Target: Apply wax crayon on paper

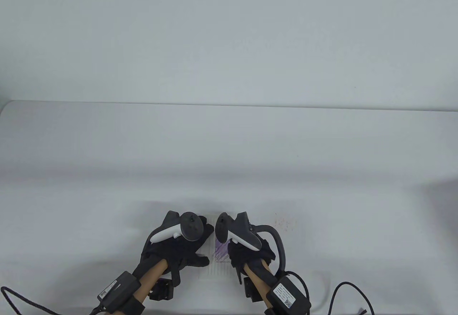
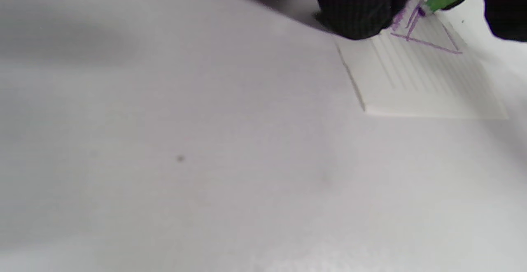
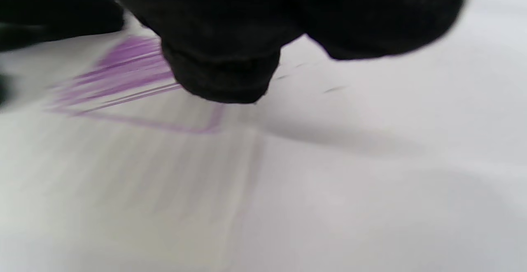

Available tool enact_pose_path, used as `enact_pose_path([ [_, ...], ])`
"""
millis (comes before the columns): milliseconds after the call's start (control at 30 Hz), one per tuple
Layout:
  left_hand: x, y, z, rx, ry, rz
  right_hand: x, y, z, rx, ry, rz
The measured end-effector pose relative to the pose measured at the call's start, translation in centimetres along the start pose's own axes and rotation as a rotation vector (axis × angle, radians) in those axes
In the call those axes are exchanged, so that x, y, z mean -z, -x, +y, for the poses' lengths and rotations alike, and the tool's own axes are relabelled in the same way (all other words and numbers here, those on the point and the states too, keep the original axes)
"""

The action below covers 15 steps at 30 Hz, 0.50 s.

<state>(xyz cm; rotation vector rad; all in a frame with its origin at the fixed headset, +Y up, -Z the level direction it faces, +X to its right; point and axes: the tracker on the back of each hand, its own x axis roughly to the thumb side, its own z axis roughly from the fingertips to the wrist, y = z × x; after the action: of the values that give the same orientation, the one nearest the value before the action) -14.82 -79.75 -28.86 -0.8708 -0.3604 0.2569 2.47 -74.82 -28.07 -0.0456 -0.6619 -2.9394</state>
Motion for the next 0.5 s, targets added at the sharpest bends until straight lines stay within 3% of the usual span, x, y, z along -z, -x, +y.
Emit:
enact_pose_path([
  [67, 0.0, 0.0, 0.0, -0.001, 0.001, 0.0, -0.4, -0.6, 0.1, -0.02, 0.055, -0.095],
  [133, 0.0, 0.0, 0.0, -0.001, 0.002, 0.0, -0.7, -1.7, 0.5, 0.104, -0.09, -0.275],
  [167, 0.0, 0.0, 0.0, -0.002, 0.001, -0.001, -0.8, -2.4, 1.0, 0.191, -0.172, -0.3],
  [333, 0.0, 0.0, 0.0, 0.0, -0.001, 0.0, 0.1, -0.4, 0.0, -0.023, 0.036, -0.008],
  [400, 0.0, 0.0, 0.0, -0.002, 0.002, -0.001, 0.0, -0.6, 0.1, -0.054, 0.09, -0.04],
  [433, 0.0, 0.0, 0.0, -0.003, 0.003, -0.001, -0.3, -1.1, 0.2, -0.022, 0.052, -0.122],
  [500, 0.0, 0.0, 0.0, -0.002, 0.003, -0.001, -0.6, -2.2, 0.6, 0.14, -0.129, -0.299],
])
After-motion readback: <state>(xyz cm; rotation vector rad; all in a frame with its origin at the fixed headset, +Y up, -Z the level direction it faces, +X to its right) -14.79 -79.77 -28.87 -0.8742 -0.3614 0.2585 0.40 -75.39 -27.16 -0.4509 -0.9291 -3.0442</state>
